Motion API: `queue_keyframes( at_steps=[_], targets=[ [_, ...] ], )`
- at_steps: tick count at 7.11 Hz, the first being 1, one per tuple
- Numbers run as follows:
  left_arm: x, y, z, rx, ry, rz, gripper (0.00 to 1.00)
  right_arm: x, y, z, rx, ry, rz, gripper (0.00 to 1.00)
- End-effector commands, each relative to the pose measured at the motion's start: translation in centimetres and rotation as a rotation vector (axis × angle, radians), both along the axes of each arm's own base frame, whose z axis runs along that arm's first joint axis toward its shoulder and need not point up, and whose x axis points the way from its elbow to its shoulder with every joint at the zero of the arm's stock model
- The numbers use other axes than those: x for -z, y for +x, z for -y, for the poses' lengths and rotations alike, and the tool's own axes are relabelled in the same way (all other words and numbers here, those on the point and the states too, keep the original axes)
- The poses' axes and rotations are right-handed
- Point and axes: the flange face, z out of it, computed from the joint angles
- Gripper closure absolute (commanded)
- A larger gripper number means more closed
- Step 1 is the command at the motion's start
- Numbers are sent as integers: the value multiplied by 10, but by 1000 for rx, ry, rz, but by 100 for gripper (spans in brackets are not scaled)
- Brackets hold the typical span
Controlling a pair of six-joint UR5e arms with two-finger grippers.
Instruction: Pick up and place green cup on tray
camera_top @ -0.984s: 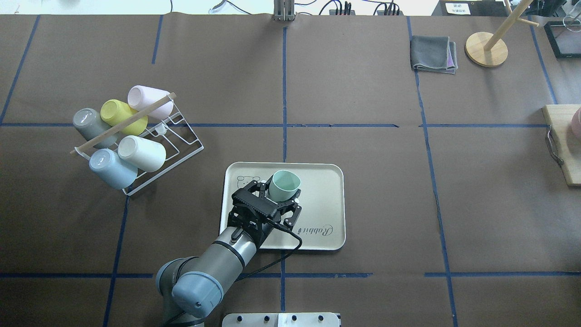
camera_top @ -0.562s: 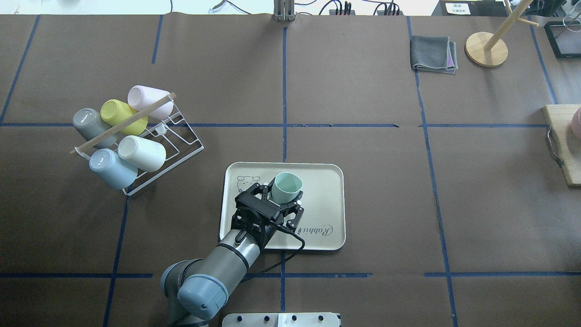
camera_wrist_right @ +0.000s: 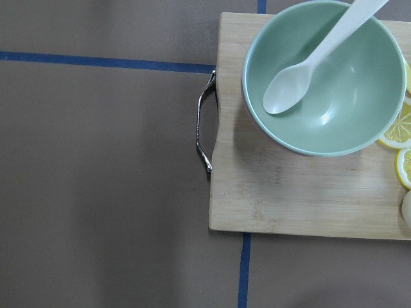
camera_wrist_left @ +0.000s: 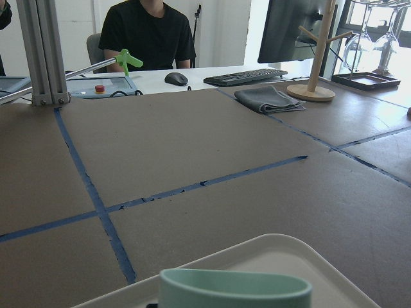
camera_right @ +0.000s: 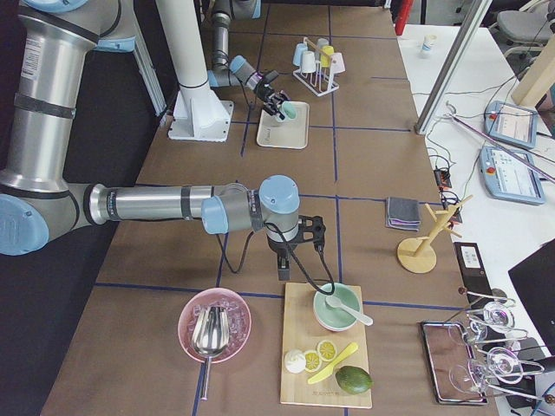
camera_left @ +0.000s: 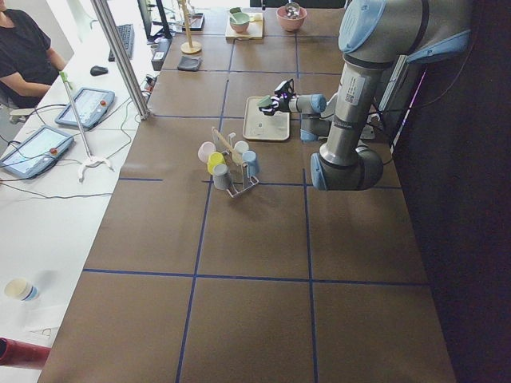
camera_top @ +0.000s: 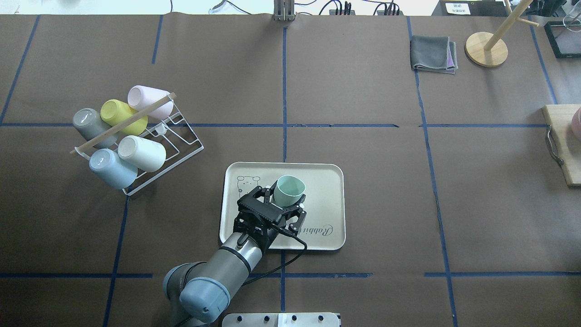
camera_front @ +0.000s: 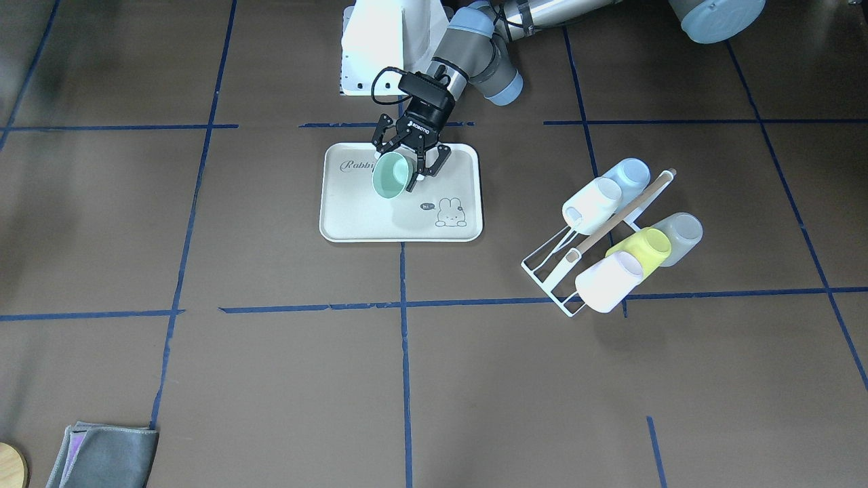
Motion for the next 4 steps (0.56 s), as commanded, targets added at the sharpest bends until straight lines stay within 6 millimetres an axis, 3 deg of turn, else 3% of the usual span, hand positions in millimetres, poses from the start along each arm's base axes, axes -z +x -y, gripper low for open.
queue_keyframes(
  at_steps=[1,4],
  targets=[
    [-1,1,-2,-3,-2,-5,21,0,0,0,-1,0,1,0],
    [-5,5,-4,-8,-11,-4,21,0,0,0,-1,0,1,0]
  ],
)
